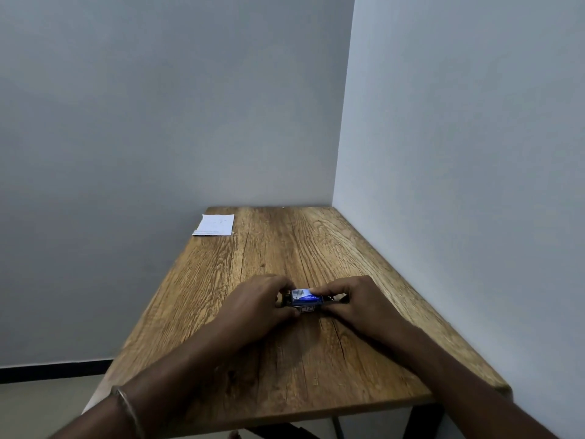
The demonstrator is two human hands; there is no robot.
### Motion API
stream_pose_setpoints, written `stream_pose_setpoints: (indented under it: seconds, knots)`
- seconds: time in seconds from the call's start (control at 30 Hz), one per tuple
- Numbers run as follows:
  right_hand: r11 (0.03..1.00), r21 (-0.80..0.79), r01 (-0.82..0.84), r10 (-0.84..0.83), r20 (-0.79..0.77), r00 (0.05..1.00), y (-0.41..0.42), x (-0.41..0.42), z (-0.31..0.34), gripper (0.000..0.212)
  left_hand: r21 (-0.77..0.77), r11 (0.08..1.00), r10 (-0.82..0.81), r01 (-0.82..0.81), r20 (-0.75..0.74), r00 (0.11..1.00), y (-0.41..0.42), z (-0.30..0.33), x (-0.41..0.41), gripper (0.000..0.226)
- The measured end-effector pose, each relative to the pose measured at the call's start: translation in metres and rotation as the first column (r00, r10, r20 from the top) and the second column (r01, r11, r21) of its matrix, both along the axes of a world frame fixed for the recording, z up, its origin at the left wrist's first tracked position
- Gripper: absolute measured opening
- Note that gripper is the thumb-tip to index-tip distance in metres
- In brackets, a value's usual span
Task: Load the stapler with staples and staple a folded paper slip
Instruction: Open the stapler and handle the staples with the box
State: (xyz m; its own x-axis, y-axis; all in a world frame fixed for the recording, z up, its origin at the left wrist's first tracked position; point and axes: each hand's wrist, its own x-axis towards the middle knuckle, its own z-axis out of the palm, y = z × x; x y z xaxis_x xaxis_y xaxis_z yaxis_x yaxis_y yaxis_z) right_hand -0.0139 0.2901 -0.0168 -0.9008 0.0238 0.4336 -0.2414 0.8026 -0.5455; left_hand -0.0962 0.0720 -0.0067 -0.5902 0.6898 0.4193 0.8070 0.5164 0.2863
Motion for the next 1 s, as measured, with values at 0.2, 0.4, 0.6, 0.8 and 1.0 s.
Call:
stream_pose_setpoints:
  seconds: [0.2, 0.4, 0.6, 0.8, 1.0]
  knots:
    - [0.998, 0.051, 0.045, -0.046, 0.02, 0.999, 0.005, -0.025, 0.002, 0.032, -0.05, 0.998, 0.046, -0.049, -0.071, 0.996, 0.009, 0.005, -0.015, 0.042]
    - [0.996, 0.058, 0.075, -0.077, 0.03, 0.997, 0.018, -0.058, 0.004, 0.03, -0.078, 0.994, 0.071, -0.08, -0.105, 0.992, 0.027, 0.008, -0.046, 0.042]
    - [0.993, 0.064, 0.099, -0.1, 0.01, 0.995, 0.036, -0.101, 0.003, 0.031, -0.084, 0.993, 0.078, -0.089, -0.122, 0.989, 0.052, 0.006, -0.092, 0.038]
    - [0.991, 0.068, 0.117, -0.118, 0.003, 0.993, 0.063, -0.153, 0.005, 0.03, -0.09, 0.99, 0.094, -0.109, -0.163, 0.982, 0.083, 0.004, -0.144, 0.035]
    - [0.984, 0.085, 0.154, -0.152, -0.022, 0.988, 0.092, -0.216, 0.003, 0.03, -0.112, 0.979, 0.14, -0.169, -0.227, 0.964, 0.12, 0.002, -0.203, 0.035]
